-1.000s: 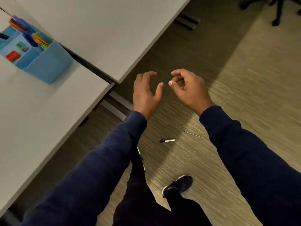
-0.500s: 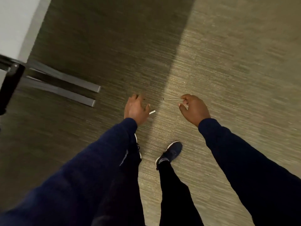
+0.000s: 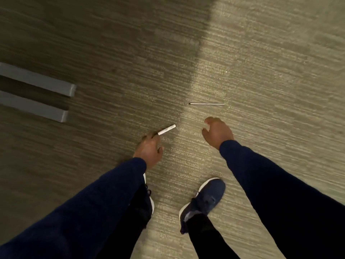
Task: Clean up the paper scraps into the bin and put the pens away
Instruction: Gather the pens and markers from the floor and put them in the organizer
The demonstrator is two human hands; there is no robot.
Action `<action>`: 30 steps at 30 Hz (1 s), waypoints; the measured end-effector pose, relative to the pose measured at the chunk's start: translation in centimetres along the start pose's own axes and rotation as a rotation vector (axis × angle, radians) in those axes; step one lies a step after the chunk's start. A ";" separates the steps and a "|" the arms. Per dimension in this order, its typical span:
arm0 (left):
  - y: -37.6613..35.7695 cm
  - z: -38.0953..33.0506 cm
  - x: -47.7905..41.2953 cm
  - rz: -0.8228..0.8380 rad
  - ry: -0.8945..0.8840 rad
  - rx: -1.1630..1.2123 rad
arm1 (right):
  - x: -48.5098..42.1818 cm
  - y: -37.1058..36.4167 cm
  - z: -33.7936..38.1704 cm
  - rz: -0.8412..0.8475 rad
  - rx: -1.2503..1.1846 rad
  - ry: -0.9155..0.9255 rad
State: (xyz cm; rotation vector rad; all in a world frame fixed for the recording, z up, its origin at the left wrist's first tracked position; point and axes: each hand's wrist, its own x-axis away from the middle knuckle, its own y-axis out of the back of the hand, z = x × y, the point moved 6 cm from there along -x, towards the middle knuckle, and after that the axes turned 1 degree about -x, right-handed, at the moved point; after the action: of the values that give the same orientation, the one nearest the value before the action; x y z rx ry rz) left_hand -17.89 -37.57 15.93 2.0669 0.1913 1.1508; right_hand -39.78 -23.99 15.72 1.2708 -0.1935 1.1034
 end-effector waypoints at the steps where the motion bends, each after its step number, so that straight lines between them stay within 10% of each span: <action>1: -1.8 0.7 -1.6 0.007 -0.023 -0.030 | -2.2 -0.9 -0.6 -0.012 0.050 0.018; 19: -12.9 4.2 -15.7 -0.104 -0.063 -0.197 | -18.3 -6.1 -4.0 -0.303 0.699 0.318; 30: -5.0 -0.4 -7.3 -0.100 0.016 0.491 | -8.3 -2.2 1.0 -0.313 -0.065 0.191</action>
State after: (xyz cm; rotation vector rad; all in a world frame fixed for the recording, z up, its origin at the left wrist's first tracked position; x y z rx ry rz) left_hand -21.36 -37.16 7.80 2.4358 0.6306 1.1395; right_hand -41.90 -29.15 9.11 1.0864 0.1101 0.9330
